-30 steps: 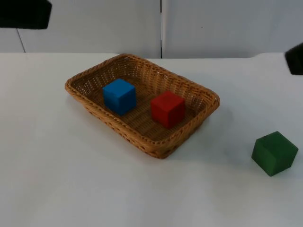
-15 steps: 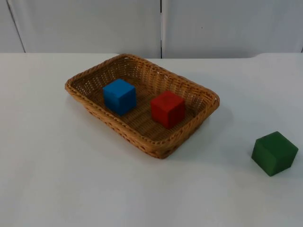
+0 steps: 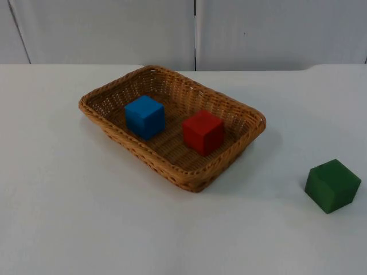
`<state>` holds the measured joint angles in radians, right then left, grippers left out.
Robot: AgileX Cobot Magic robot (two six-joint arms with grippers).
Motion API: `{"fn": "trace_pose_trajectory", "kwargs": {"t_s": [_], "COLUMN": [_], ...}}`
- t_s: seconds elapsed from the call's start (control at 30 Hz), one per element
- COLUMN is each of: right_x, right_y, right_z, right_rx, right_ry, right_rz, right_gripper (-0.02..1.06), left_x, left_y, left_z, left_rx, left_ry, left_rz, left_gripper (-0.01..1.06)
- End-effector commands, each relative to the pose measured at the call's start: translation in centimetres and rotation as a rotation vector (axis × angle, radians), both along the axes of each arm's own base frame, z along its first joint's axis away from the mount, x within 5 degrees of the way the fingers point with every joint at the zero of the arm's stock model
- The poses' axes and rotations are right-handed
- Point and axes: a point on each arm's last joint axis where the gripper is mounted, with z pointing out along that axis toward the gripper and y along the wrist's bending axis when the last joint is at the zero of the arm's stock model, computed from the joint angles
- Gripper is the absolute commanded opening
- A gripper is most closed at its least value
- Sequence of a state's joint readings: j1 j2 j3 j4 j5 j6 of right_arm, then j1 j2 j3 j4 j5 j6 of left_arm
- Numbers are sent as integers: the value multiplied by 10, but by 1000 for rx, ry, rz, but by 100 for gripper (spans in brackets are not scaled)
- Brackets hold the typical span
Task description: Pick up one cube with each hand and place exactly two cubes into the same basket, leaving the remaining cube outside.
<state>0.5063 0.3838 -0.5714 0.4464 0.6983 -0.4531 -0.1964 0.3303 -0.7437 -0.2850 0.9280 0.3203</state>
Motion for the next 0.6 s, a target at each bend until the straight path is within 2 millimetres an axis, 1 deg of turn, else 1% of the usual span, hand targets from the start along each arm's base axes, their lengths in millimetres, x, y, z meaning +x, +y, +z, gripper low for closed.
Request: {"fn": "trace_pose_trajectory", "kwargs": {"t_s": [0.0, 0.13, 0.17, 0.23, 0.27, 0.3, 0.37, 0.43, 0.57], "right_x": [-4, -17, -17, -24, -28, -28, -35, -42, -49], "right_y": [-3, -12, -12, -16, -18, -18, -21, -25, -34], "right_z": [-2, -3, -3, -3, -3, -3, -3, -5, -10], "right_rx": [-8, 0, 0, 6, 16, 16, 24, 18, 1], "right_ry": [3, -13, -13, -26, -29, -29, -44, -57, -42], "right_rz": [-6, -26, -26, -23, -23, -23, -17, -13, -59], "right_gripper": [76, 76, 76, 76, 76, 76, 76, 76, 76], "left_x": [-9, -30, -30, -38, -40, -40, -46, -45, -45], "left_y": [4, 13, 13, 15, 16, 16, 17, 17, 19], "left_z": [-3, -9, -9, -21, -29, -29, -46, -58, -66], "left_rx": [10, 5, 5, -13, -21, -21, -56, -64, -19], "left_ry": [2, -18, -18, -37, -32, -32, -30, -8, 54], "left_rz": [18, 78, 78, 95, 97, 97, 110, 124, 140], "left_gripper": [83, 83, 83, 83, 83, 83, 83, 83, 83]}}
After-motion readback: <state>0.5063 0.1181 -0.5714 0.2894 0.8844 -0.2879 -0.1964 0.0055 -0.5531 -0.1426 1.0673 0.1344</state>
